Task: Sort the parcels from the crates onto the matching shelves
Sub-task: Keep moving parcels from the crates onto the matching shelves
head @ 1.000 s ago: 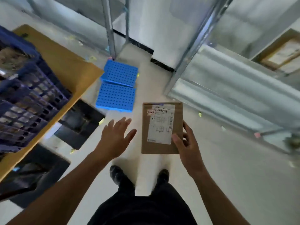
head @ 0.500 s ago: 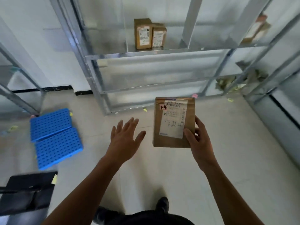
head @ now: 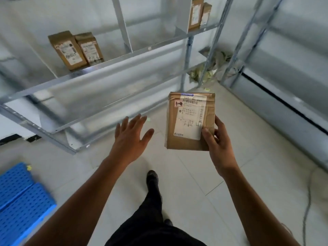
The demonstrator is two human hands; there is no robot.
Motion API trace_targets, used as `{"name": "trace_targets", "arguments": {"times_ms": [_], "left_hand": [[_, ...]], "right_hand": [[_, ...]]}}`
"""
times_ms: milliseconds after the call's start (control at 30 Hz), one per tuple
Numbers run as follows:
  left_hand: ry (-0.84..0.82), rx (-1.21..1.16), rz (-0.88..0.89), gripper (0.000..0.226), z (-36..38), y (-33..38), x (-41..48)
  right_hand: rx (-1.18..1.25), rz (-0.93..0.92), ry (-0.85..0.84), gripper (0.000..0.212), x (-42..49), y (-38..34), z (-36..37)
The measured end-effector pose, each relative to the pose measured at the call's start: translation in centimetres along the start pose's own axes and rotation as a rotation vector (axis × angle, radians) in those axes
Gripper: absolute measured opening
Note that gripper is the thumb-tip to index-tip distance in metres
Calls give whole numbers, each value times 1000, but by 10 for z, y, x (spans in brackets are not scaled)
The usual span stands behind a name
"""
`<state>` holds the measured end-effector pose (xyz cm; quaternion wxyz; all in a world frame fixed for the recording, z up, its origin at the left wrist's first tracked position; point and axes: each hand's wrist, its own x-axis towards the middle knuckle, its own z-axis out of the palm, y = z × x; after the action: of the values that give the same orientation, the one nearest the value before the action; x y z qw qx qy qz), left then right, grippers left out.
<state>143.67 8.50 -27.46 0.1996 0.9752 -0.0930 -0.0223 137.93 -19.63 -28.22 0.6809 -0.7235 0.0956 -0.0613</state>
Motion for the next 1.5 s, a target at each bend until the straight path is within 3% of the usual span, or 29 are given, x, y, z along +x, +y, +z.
{"name": "trace_targets", "arguments": {"times_ms": [167,667,967,1333,1500], "left_hand": [[3,-24,122,68,15,41,96],[155,-123,349,71,-20,175,410],[314,-121,362,67,-24,271,542],[464,-93,258,70,-25,405,676],[476,4,239,66,-22,430,730]], "right_hand": [[0,1,106,78,58,3,-40],[-4,-210,287,66,354,-82,-123],[50,-308,261,67,499,-118,-209],[87,-405,77,63,680,-158,-353],[61,-388,33,68,751,-170,-373]]}}
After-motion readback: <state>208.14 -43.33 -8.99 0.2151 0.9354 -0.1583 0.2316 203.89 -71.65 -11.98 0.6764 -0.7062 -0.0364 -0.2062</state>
